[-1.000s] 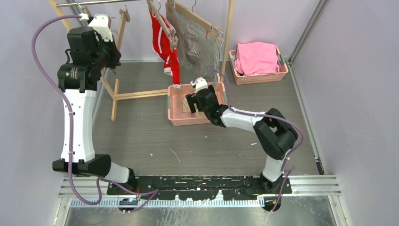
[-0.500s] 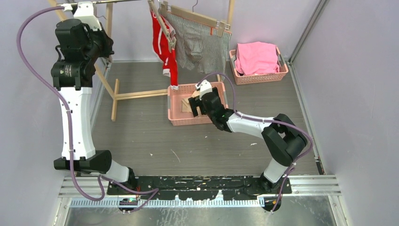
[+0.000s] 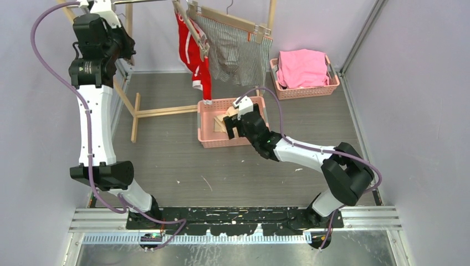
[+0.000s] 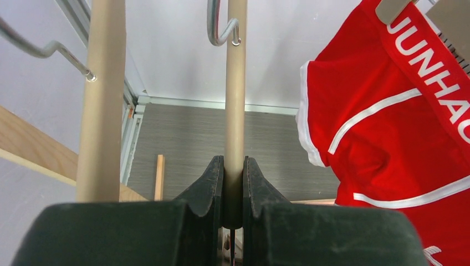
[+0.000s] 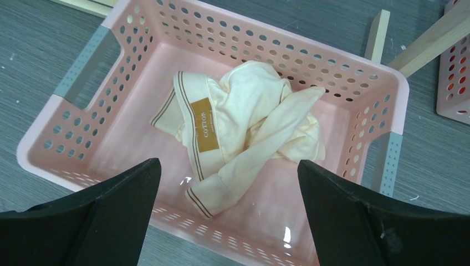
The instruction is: Remove the underwear clipped to the hanger
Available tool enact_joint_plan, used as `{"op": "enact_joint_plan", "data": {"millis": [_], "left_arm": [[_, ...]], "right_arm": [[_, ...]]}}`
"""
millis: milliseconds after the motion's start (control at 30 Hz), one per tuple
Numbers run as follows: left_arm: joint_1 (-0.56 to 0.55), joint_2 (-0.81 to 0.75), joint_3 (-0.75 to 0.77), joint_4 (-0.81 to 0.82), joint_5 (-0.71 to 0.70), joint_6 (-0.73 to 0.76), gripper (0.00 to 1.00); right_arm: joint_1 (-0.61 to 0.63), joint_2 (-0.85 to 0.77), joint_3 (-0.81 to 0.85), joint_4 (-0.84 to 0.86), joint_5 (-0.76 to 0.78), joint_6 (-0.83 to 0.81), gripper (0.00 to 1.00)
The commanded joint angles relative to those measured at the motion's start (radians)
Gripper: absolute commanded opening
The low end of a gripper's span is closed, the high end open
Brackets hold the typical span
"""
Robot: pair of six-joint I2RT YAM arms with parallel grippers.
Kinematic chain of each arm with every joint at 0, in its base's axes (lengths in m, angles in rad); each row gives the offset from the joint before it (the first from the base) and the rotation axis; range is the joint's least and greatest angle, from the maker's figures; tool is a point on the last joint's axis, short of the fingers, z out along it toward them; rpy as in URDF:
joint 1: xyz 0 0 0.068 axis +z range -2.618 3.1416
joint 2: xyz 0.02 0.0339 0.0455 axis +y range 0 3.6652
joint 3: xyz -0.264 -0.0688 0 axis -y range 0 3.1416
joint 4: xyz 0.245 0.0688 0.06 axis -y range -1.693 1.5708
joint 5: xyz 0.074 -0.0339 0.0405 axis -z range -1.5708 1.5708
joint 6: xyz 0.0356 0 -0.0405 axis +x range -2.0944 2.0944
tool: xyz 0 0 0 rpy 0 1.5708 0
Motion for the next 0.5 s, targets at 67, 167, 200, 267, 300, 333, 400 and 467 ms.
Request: {"op": "enact_joint_plan", "data": {"millis": [67, 167, 200, 267, 300, 333, 400, 467], "left_arm": [[0.021, -0.02, -0.002, 0.105, 0.081, -0.027, 0.12], [0.023, -0.067, -0.069, 0.138, 0.129, -0.039, 0.22], [0.023, -0.094, -0.094, 0.158, 0.141, -0.041, 0.24], [0.024, -0.141, -0.131, 0.176, 0.142, -0.042, 0.26], [0.024, -0.162, -0.137, 0.174, 0.136, -0.038, 0.27], [0.023, -0.187, -0.14, 0.165, 0.129, -0.031, 0.3], [0.023, -0.22, -0.137, 0.133, 0.12, -0.014, 0.48], [0.023, -0.251, -0.127, 0.091, 0.114, 0.007, 0.69]], "right_arm": [[0.016, -0.084, 0.004, 0.039, 0.025, -0.013, 1.0], [0.022, -0.106, 0.009, 0.033, 0.03, -0.028, 1.0], [0.023, -0.112, 0.01, 0.032, 0.032, -0.032, 1.0], [0.026, -0.124, 0.018, 0.021, 0.041, -0.042, 1.0], [0.028, -0.13, 0.028, 0.005, 0.042, -0.045, 1.0], [0.031, -0.141, 0.043, -0.021, 0.044, -0.048, 1.0], [0.044, -0.164, 0.07, -0.066, 0.044, -0.055, 1.0], [0.065, -0.194, 0.087, -0.095, 0.06, -0.067, 1.0]]}}
